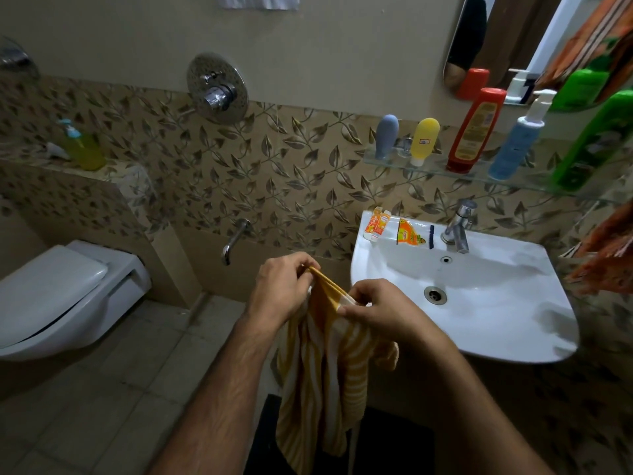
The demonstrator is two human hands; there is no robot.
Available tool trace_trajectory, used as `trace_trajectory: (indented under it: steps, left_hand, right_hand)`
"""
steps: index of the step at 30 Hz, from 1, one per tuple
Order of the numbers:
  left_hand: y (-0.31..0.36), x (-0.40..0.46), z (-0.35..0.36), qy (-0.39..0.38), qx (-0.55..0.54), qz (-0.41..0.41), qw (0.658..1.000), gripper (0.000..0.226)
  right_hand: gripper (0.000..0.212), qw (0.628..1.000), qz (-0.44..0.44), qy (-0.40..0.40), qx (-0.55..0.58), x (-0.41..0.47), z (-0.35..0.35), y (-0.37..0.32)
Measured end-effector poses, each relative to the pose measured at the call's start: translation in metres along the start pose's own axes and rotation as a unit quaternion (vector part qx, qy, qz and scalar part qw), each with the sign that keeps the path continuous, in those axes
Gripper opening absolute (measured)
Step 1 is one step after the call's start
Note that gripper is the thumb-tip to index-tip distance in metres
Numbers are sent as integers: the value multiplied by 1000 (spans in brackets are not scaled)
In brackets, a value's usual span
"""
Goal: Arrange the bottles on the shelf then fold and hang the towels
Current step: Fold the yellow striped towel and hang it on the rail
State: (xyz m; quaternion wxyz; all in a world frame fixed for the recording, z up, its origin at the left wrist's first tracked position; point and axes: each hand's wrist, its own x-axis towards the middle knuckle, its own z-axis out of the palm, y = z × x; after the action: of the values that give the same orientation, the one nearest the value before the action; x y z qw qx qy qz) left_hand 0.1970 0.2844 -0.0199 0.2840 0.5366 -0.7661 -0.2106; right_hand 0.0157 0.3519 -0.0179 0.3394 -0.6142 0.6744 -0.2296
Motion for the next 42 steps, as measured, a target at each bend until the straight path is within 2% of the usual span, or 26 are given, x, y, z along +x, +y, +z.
trace_trajectory:
  steps: [3,5,8,11,13,15,19,25,30,34,37,40,42]
  left_hand:
    - [-1,6,-10,35,12,12,999,18]
    - [-2,8,-15,35,14,11,999,18]
    - [-3,10,-19,38,29,6,999,16]
    - [-7,11,-25,42,40,-14,998,14]
    - [-11,14,-30,50,45,-26,997,14]
    - [-13,15,-34,49,46,-29,997,14]
    - [-12,16,-34,50,42,-25,998,14]
    - [-15,17,-37,49,40,-38,997,13]
    - [-23,16,-33,11,26,-74,997,12]
    - [-28,11,-23,-21,4,-119,993,11]
    - [-27,-3,-7,-12,-36,-142,989,20]
    - [-23,-22,9,-29,-83,-148,985,55]
    - [-21,-30,15,-39,-108,-130,985,65]
  right_hand:
    - [19,996,35,-58,62,-3,-8,4]
    - [23,993,55,-65,84,-4,-7,7]
    - [20,994,73,-15,85,-4,-3,10]
    - [14,999,46,-2,-25,-5,-1,15]
    - [15,999,28,-10,-45,-10,1,19]
    - [18,999,28,13,-20,-13,1,23]
    - [10,996,27,46,77,-17,-5,23]
    - [8,986,12,124,112,-19,-8,19]
    - [11,981,-39,179,58,-20,-12,16]
    - [11,973,-65,212,66,-17,-5,11]
    - [12,958,-60,275,49,-11,3,6]
    - [15,956,-50,288,8,-6,11,3]
    - [16,959,-56,279,-14,-4,14,1]
